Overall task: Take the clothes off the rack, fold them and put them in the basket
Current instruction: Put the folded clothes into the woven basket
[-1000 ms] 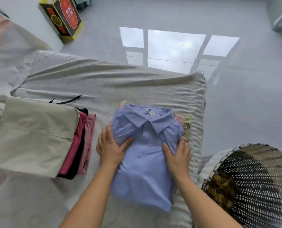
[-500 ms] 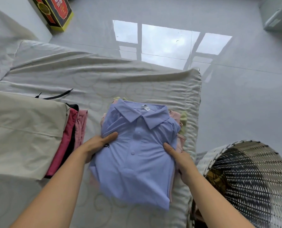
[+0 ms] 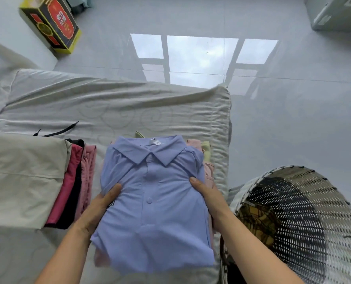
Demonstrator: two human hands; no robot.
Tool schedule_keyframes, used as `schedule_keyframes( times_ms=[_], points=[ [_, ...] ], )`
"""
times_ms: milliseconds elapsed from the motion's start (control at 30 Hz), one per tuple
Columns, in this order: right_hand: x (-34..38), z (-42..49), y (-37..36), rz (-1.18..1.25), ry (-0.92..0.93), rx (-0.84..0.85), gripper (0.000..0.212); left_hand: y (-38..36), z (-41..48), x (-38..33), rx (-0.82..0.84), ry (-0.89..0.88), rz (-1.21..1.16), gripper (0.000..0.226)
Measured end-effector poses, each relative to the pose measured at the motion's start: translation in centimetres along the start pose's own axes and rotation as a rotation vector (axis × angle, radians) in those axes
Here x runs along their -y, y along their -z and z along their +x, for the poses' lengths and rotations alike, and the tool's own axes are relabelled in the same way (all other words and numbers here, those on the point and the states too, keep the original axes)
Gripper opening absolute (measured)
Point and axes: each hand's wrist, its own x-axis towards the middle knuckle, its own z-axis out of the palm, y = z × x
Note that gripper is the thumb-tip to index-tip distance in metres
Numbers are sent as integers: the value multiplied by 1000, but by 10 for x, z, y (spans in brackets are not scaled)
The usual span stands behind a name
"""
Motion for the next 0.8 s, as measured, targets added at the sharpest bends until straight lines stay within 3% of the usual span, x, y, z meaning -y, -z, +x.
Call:
schedule_keyframes(
  times_ms=[33, 133, 300, 367, 433, 533, 700, 800],
  points=[
    [4, -6, 2, 7, 11, 18, 63, -5, -12, -3, -29, -71, 20, 85],
    [19, -29, 12, 33, 37, 71, 57, -18, -48, -12, -138, -245, 167, 117],
    [39, -73, 54, 102, 104, 97, 55, -71, -98, -28, -217, -370, 310, 142],
    [43, -91, 81, 145, 147, 75, 53, -102, -113, -27, -167, -367, 337, 133],
    [40, -110, 117, 193, 169, 20, 66, -134, -119, -19, -103, -344, 351, 121],
    [22, -130, 177, 240, 129, -128, 94, -189, -115, 4, 22, -335, 399, 132],
    [-31, -144, 270, 430, -25, -289, 96, -268, -86, 64, 241, -266, 459, 79],
    [-54, -144, 302, 412, -93, -410, 101, -296, -57, 98, 325, -182, 503, 71]
  ],
)
